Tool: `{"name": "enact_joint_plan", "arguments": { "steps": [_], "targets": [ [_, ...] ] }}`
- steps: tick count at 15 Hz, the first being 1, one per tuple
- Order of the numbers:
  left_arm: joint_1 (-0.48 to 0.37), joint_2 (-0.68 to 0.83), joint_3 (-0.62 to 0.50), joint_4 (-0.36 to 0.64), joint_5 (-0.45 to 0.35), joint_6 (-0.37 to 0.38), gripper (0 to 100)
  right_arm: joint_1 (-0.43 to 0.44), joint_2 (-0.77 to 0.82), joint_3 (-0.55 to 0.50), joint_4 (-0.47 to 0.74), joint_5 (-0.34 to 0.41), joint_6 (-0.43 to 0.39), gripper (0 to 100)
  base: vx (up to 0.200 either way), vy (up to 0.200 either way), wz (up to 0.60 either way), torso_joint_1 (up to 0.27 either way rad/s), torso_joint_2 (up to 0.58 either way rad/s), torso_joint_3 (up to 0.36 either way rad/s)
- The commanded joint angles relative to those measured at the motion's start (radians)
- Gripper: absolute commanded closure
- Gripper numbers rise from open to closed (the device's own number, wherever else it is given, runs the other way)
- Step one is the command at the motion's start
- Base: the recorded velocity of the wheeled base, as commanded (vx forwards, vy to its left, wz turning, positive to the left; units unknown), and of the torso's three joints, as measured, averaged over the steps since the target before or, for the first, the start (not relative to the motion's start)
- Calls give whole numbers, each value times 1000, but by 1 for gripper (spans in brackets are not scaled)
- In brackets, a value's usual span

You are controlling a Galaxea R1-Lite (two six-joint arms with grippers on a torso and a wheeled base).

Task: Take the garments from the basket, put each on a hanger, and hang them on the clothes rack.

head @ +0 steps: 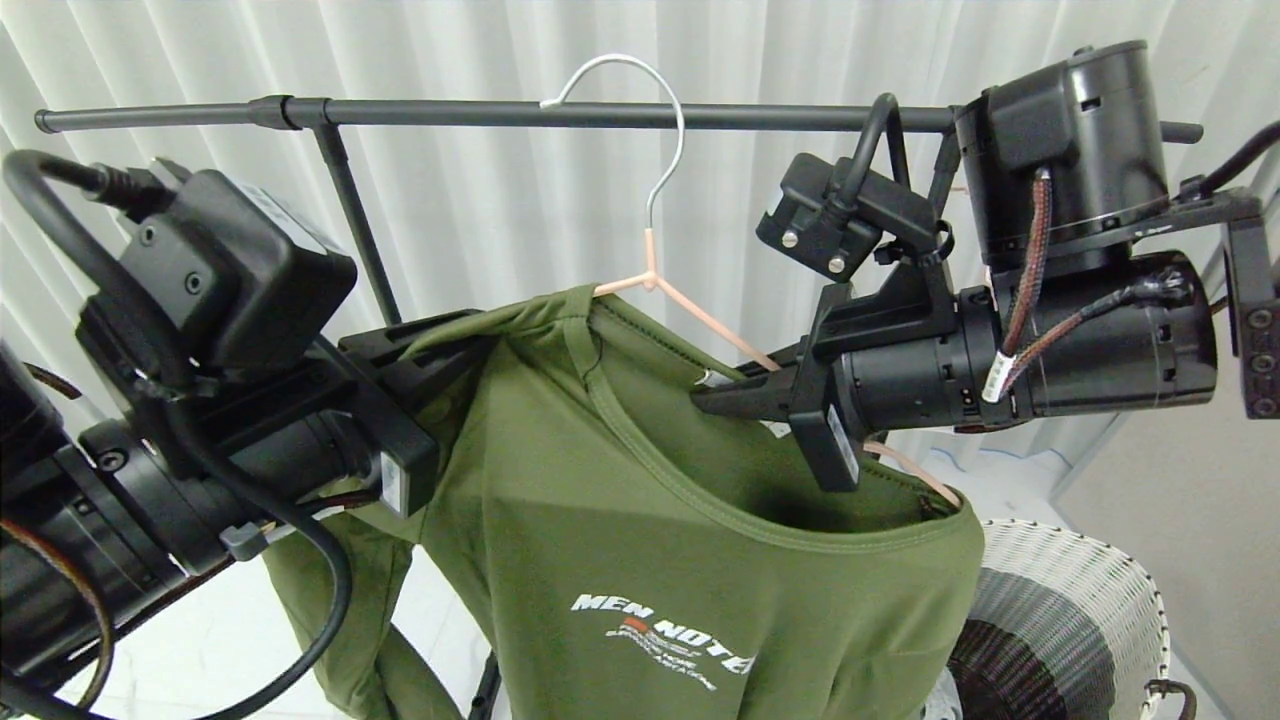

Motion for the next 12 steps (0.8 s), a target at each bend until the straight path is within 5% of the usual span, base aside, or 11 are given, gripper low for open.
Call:
{"name": "enact_joint_plan", "arguments": {
  "steps": [1,2,3,12],
  "targets": [
    [0,2,1,1,1,4,100,0,-1,-1,-3,0,0,100,0,0,0,0,0,0],
    [1,5,1,1,3,12,100,2,-6,-3,-3,0,0,100,0,0,0,0,0,0],
    [3,5,4,1,3,11,0,2,-8,-3,-7,-1,-5,100,0,0,0,0,0,0],
    [135,-41,103,1,0,-6,0,-44,-38,3,-46,-21,-14,100,0,0,0,0,0,0]
  ]
}}
